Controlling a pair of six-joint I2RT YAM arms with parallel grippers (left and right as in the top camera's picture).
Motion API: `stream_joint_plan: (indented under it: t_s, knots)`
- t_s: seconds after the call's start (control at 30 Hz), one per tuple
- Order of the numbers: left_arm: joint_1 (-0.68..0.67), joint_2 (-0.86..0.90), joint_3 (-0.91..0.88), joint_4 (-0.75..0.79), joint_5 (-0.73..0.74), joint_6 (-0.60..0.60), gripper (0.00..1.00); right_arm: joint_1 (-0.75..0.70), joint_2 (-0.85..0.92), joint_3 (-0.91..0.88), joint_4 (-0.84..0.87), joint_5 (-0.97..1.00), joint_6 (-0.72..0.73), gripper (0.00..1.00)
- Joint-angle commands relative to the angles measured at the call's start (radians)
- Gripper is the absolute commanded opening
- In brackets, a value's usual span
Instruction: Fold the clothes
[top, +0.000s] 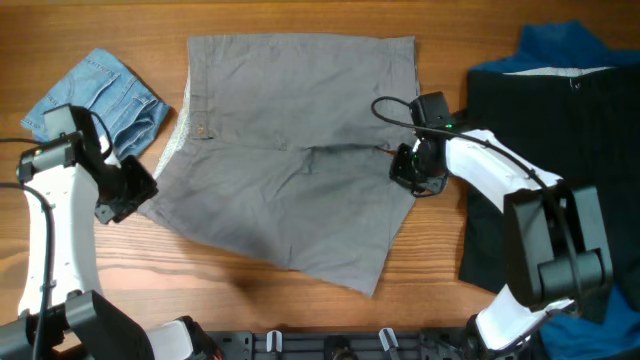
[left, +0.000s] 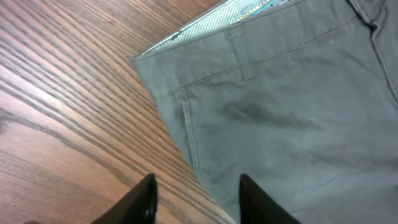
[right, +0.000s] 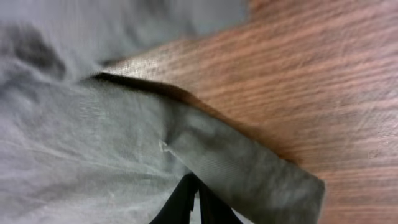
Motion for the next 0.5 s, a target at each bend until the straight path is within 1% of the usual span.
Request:
stream_joint_plan:
  t_s: [0.0,0.03,0.07,0.13,0.2,0.23,0.27,0.3,0.33,0.4,0.47]
  knots:
    - [-0.027,-0.006,-0.006,0.006,0.012,-0.005,0.49,-0.089,0.068,-0.047,0.105,0.237,0.039,0.07]
    - [-0.027,-0.006,-0.006,0.006,0.011,-0.005,0.52,-0.123,0.071,-0.046,0.16,0.255,0.029,0.06]
    - [-0.027,-0.006,-0.006,0.01,0.011,-0.002,0.55,-0.171,0.067,-0.028,0.23,0.215,-0.047,0.06]
    - [-0.027,-0.006,-0.006,0.01,0.011,-0.002,0.57,-0.209,0.058,0.031,0.221,0.137,-0.142,0.09]
    - [-0.027,-0.006,-0.006,-0.002,0.013,-0.003,0.6,-0.223,0.004,0.114,0.115,-0.008,-0.251,0.24]
    - [-0.027,-0.006,-0.006,-0.016,0.016,-0.003,0.59,-0.223,-0.029,0.141,0.069,-0.053,-0.278,0.27]
    - [-0.027,-0.006,-0.008,-0.029,0.029,-0.003,0.59,-0.222,-0.069,0.16,0.028,-0.095,-0.288,0.29]
    - [-0.027,-0.006,-0.027,-0.04,0.089,-0.003,0.56,-0.222,-0.179,0.167,-0.026,-0.167,-0.288,0.33]
    - [-0.028,-0.006,-0.076,-0.026,0.133,-0.003,0.56,-0.222,-0.246,0.167,-0.059,-0.191,-0.276,0.35]
    - [-0.028,-0.006,-0.171,0.036,0.167,-0.003,0.56,-0.222,-0.344,0.167,-0.129,-0.238,-0.243,0.39]
    - [-0.035,-0.006,-0.286,0.154,0.198,-0.003,0.61,-0.222,-0.401,0.167,-0.22,-0.269,-0.224,0.45]
